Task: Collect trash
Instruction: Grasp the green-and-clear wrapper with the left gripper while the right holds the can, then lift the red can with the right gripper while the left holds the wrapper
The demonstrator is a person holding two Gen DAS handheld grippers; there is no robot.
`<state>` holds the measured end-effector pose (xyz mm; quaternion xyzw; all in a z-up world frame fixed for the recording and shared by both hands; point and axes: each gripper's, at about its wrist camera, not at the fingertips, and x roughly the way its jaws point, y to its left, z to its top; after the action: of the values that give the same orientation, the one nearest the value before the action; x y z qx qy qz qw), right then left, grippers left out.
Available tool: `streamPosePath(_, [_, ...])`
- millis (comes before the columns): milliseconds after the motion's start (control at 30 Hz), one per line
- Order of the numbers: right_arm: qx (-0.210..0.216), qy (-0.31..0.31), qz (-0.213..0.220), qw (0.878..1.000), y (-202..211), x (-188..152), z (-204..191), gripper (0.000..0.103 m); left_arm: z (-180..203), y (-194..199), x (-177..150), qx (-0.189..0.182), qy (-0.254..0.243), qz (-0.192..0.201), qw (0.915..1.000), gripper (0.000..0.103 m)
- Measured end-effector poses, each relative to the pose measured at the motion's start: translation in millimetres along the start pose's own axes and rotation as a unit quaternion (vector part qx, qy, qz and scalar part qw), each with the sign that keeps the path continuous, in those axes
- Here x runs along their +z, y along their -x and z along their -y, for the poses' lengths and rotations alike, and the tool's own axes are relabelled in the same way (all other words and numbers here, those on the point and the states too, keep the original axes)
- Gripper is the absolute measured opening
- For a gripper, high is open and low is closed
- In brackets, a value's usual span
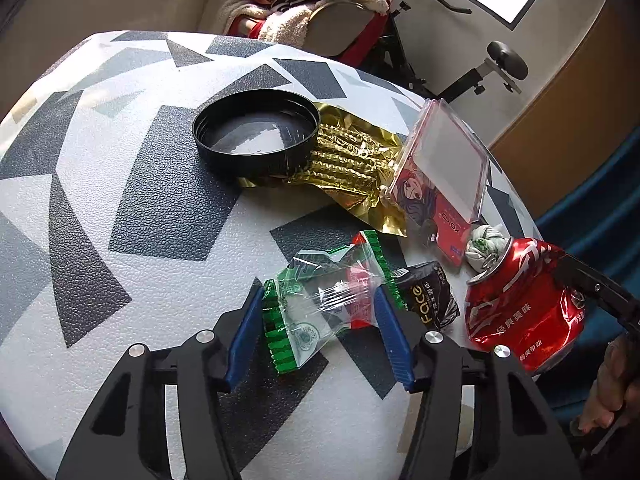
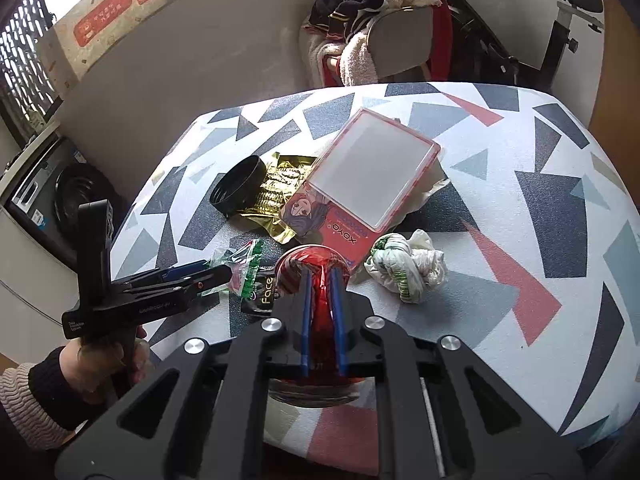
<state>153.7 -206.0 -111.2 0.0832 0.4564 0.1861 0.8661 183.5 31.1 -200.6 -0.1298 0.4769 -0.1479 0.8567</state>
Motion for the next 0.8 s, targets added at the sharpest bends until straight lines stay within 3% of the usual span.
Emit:
streamPosePath(33, [0.0,-0.001,0.002,1.0,1.1,0.2,0.5,0.013,-0.7,1.7,0.5,-0.003,-0.001,0.002,1.0,0.028])
streamPosePath(133, [-0.003,-0.006,0.009,1.0,4.3,-0.2,2.3,0.009,-1.2,10.1,4.1,0.006,-0.009,0.009,0.9999,0.012])
streamPosePath(800, [0.005,-0.029,0.022,0.999,15.0,-1.9,19.0,0.007,3.9,55.0,1.5,0.003,-0.045,0.048,0.9978,0.011])
